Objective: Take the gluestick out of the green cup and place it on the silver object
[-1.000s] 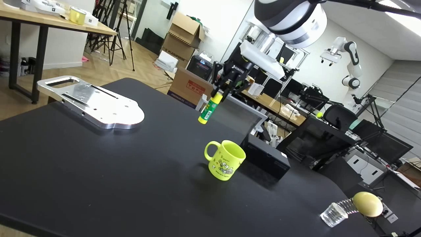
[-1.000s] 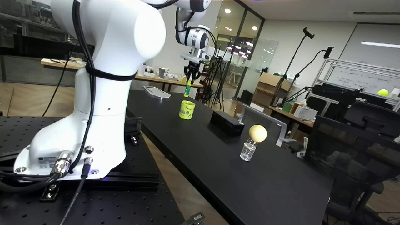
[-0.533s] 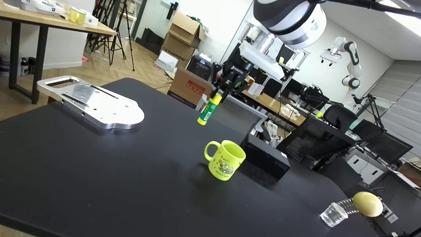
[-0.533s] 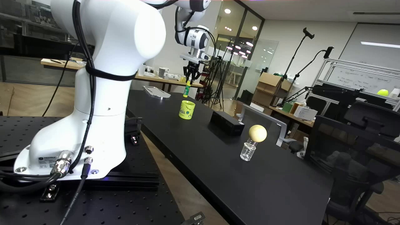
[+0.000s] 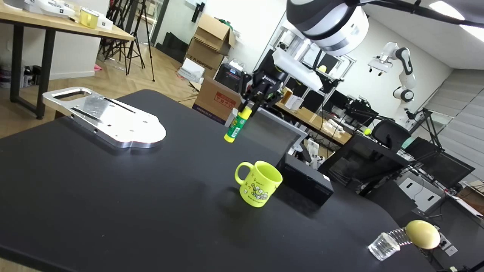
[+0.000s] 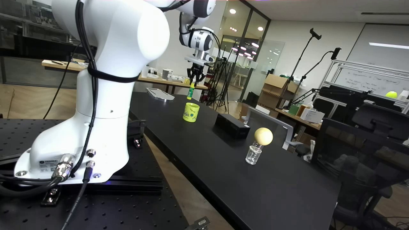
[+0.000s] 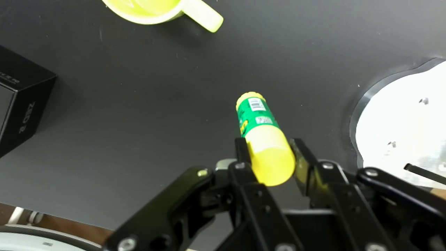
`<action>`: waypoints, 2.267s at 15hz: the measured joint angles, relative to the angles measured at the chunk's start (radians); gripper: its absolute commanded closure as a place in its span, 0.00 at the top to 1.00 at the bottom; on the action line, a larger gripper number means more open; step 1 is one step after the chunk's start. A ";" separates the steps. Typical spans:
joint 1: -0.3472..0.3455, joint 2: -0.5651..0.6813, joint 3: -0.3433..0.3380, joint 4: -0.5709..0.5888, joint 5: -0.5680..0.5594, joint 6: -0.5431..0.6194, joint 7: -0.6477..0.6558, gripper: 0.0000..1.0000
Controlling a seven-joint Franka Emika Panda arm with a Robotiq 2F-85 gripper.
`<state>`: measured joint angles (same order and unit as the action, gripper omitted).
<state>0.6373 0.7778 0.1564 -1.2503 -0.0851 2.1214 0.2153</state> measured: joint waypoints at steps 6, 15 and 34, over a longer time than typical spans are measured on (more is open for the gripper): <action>0.053 0.141 0.007 0.256 -0.007 -0.176 -0.086 0.08; 0.207 0.352 0.000 0.582 -0.055 -0.244 -0.187 0.08; 0.285 0.519 -0.011 0.822 -0.029 -0.258 -0.367 0.08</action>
<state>0.9221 1.2968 0.1452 -0.4288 -0.1143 1.8636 -0.1517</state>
